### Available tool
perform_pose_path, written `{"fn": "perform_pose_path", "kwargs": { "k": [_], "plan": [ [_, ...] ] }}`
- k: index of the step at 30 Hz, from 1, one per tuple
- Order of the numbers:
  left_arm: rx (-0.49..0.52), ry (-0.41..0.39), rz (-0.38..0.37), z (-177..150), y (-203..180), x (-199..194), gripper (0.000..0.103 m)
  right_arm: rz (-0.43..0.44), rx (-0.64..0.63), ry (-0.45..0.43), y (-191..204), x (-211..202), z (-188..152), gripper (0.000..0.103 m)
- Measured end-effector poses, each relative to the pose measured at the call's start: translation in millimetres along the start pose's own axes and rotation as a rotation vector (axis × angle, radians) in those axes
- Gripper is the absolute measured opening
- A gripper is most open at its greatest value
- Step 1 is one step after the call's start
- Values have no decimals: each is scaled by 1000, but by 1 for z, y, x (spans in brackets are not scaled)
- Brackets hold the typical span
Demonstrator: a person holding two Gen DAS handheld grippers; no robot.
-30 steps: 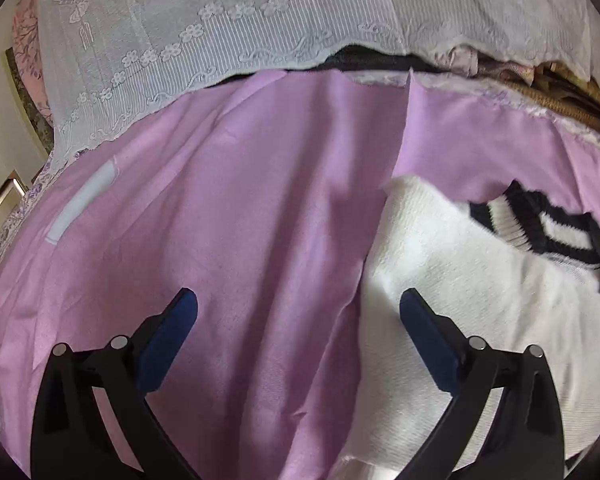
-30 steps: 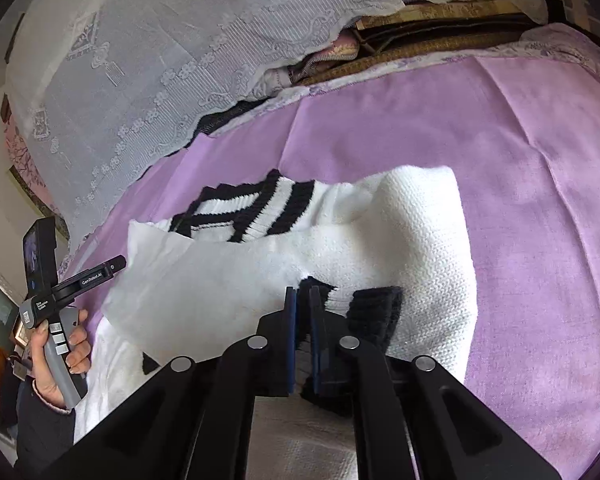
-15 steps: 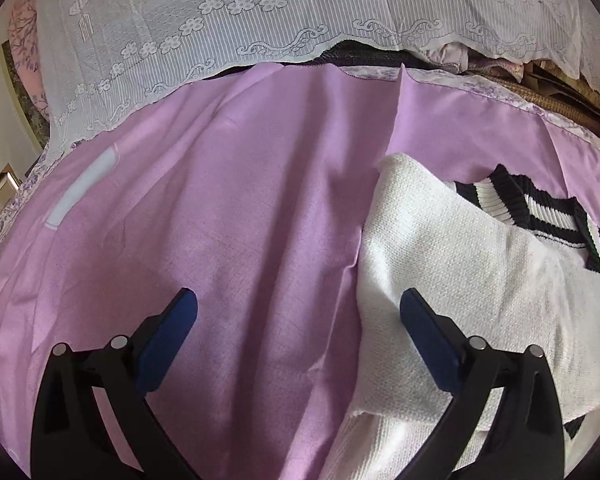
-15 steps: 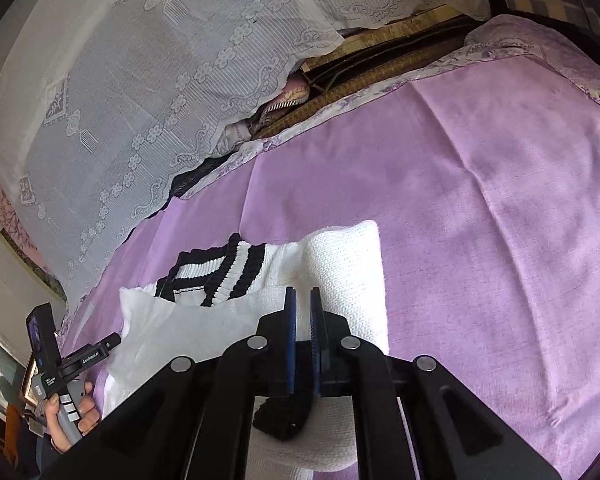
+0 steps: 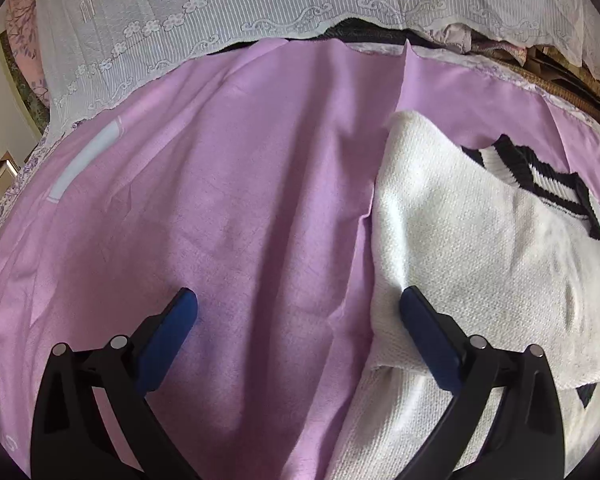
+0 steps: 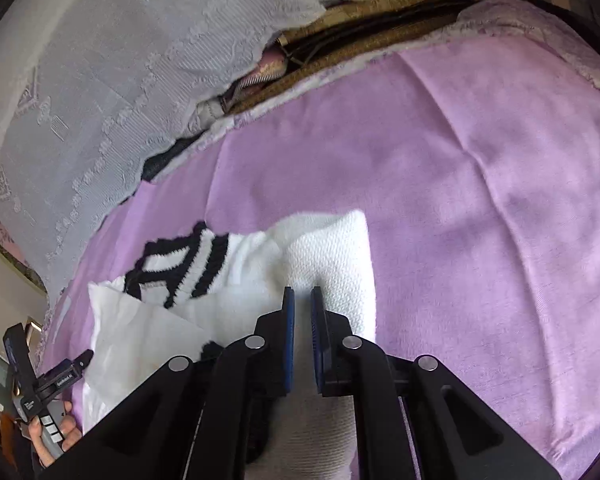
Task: Fold small clothes
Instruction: 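Release the cuff and move the right tool to the black-banded hem, then grasp the black-banded hem with the right tool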
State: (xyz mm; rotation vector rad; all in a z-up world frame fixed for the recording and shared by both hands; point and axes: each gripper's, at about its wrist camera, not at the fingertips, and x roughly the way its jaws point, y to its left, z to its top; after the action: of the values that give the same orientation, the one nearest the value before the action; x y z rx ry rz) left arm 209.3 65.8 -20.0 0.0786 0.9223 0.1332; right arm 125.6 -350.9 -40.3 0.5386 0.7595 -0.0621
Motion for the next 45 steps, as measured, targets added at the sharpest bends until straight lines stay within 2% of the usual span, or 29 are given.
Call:
{"fn": "perform_pose_path", "kwargs": {
  "k": [4, 8, 9, 11, 17, 24, 30, 34, 40, 45],
  "plan": [
    [-26, -8, -37, -7, 9, -13, 98, 31, 27, -51, 3, -28, -5, 13],
    [-33, -12, -86, -27, 20, -33, 98, 75, -31, -40, 12, -56, -31, 15],
    [-27, -8, -92, -34, 22, -38, 98, 84, -34, -33, 13, -63, -40, 17],
    [-15, 2, -107, -51, 26, -47, 98, 104, -37, -18, 12, -77, -60, 29],
    [77, 9, -181, -115, 30, -82, 98, 196, -36, 56, 7, -113, -116, 35],
    [169, 19, -341, -177, 39, -118, 98, 306, 51, 119, -17, -141, -161, 37],
    [165, 35, -476, -210, 61, -139, 98, 350, -24, 177, -14, -172, -196, 37],
    [139, 57, -601, -232, 71, -153, 98, 388, -30, 213, -13, -192, -217, 37],
    [108, 101, -731, -239, 58, -153, 98, 433, -23, 248, -2, -199, -233, 39],
    [57, 92, -844, -239, 57, -156, 98, 443, -3, 243, 4, -199, -236, 39]
  ]
}}
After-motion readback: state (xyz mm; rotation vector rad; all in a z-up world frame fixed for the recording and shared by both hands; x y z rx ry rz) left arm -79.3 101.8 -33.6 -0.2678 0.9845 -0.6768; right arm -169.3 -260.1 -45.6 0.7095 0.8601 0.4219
